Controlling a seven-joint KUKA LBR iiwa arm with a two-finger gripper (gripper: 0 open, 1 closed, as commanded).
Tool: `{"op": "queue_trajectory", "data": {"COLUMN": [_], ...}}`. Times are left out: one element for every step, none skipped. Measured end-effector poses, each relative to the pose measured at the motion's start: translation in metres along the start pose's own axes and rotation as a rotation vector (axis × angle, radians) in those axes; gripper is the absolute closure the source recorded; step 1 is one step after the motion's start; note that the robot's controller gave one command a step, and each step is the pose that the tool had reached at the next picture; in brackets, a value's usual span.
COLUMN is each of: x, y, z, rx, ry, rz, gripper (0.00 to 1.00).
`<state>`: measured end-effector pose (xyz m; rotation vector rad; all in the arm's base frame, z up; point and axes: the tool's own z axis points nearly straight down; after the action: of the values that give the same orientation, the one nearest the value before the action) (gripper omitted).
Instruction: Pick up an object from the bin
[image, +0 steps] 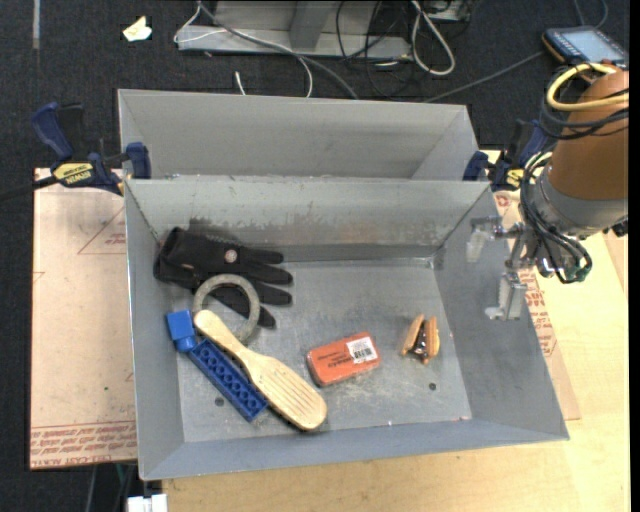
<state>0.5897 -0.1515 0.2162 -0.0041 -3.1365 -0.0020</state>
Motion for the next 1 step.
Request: {"op": "queue_trajectory", "data": {"x": [-0.0009], "y": [0.001], "z": [-0.0031], "rx": [0.0], "ry": [-0.005], "rz": [-0.003], "gripper": [0.0]}}
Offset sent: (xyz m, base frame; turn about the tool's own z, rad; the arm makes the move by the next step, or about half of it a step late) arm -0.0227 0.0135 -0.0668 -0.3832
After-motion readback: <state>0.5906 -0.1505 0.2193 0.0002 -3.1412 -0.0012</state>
